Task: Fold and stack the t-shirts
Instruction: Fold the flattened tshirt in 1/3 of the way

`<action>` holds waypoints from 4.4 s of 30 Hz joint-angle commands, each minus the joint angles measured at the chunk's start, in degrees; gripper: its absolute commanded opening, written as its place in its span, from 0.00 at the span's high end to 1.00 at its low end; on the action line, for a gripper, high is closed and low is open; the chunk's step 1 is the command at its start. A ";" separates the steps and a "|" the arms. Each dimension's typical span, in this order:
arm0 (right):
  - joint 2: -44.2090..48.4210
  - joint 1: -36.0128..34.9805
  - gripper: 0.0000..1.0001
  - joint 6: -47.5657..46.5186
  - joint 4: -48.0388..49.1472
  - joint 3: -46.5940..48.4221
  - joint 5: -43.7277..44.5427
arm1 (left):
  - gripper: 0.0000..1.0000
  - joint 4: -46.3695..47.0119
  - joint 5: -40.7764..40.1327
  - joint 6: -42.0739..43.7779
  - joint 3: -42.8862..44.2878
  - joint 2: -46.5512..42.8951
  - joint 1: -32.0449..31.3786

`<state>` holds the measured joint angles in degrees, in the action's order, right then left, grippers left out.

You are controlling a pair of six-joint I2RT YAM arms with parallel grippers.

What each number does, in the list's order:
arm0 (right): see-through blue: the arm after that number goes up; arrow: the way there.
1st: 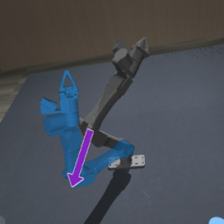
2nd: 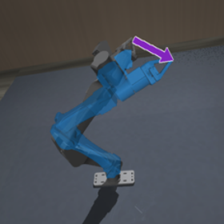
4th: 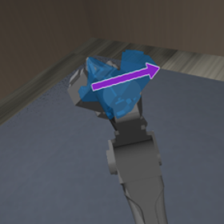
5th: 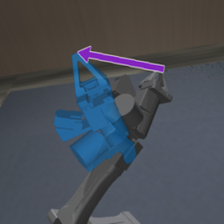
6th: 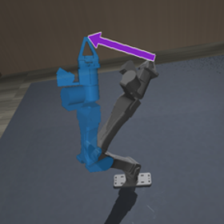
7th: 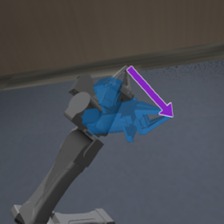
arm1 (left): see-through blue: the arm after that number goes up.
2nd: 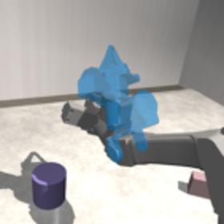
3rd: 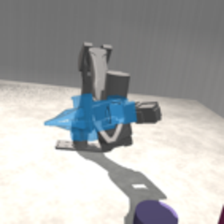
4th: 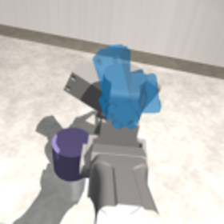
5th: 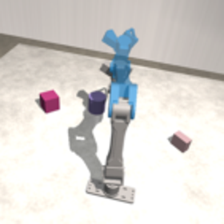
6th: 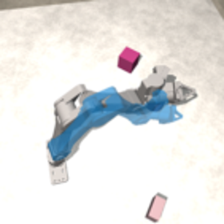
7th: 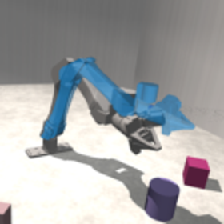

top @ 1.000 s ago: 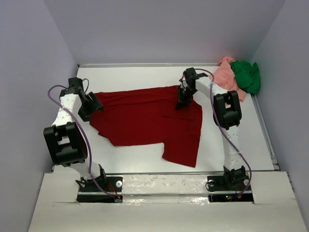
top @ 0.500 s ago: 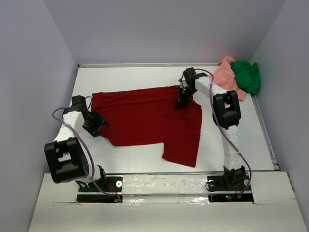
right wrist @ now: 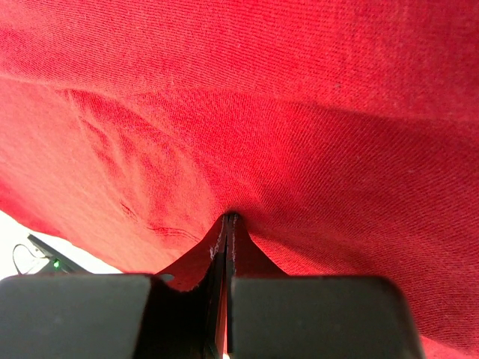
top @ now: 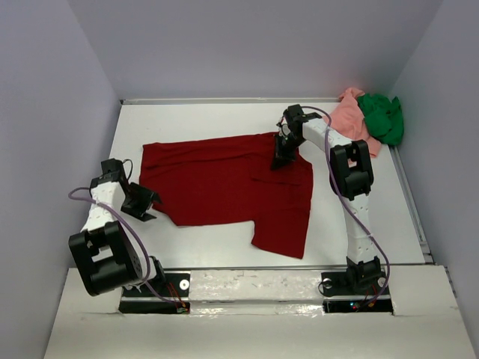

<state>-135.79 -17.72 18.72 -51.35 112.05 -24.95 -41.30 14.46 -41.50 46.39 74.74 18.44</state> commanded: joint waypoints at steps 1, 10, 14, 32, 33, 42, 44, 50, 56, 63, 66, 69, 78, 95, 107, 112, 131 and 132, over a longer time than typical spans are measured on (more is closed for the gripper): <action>-1.15 -0.74 1.00 -1.49 -0.33 0.54 0.34 | 0.42 -1.42 -1.02 -4.90 -0.07 -0.74 1.95; 0.26 -0.22 1.00 -1.06 -0.33 -0.51 -1.59 | 0.42 0.95 3.19 -15.17 -5.15 -0.11 4.93; 0.96 -0.21 1.00 -0.88 -0.06 -1.39 -2.47 | 0.43 4.03 9.09 -21.76 -11.13 -1.78 8.18; 2.98 0.31 1.00 1.14 -0.06 -4.03 -7.31 | 0.44 0.08 1.45 -35.41 -3.24 -4.00 18.65; 3.07 0.31 1.00 1.23 -0.06 -4.03 -7.22 | 0.44 0.08 1.54 -35.58 -3.24 -3.38 18.65; 2.54 0.31 1.00 1.23 -0.15 -2.72 -6.60 | 0.44 2.10 0.22 -34.62 -3.94 3.56 18.92; 2.72 0.31 1.00 1.05 -0.15 -2.71 -6.17 | 0.44 1.93 0.31 -34.62 -3.42 5.32 18.83; 2.98 0.31 1.00 1.05 -0.15 -2.98 -5.99 | 0.45 2.89 0.31 -36.37 -2.09 8.84 18.92; 3.07 0.84 1.00 0.97 -0.50 -2.89 -6.34 | 0.45 5.61 1.27 -38.57 -2.01 12.18 17.69; 3.60 0.84 1.00 0.79 -0.41 -3.68 -6.16 | 0.46 8.60 2.85 -41.12 -2.27 14.64 13.83; 3.77 0.84 1.00 0.79 -0.41 -3.86 -6.08 | 0.46 9.91 3.47 -41.56 -1.57 16.22 13.03; 3.86 1.37 1.00 0.70 -0.41 -3.86 -5.90 | 0.46 9.57 4.00 -41.21 -0.26 17.72 12.06; 3.77 1.37 1.00 0.79 -0.50 -3.77 -5.46 | 1.00 10.27 4.70 -41.12 -0.33 17.55 11.80; 3.60 1.37 1.00 0.79 -0.59 -3.59 -5.28 | 1.00 -6.42 0.05 -34.45 6.78 9.21 16.18; 3.69 1.89 1.00 0.79 -0.50 -3.15 -5.90 | 1.00 -10.29 -2.24 -28.03 -0.33 3.75 24.19; 3.86 1.89 1.00 0.62 -0.50 -3.77 -5.99 | 1.00 -9.94 -1.63 -26.89 -2.36 2.60 24.28; 3.07 1.89 0.84 0.62 -0.33 -2.98 -7.83 | 0.20 -20.58 -25.88 -4.56 16.63 3.04 24.45; 3.07 1.89 0.84 0.62 -0.33 -2.98 -7.75 | 0.20 -19.45 -25.80 -3.86 16.37 3.04 24.45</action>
<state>-134.74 -16.14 19.84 -51.00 108.64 -32.29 -58.76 -5.10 -50.74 61.14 79.07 42.50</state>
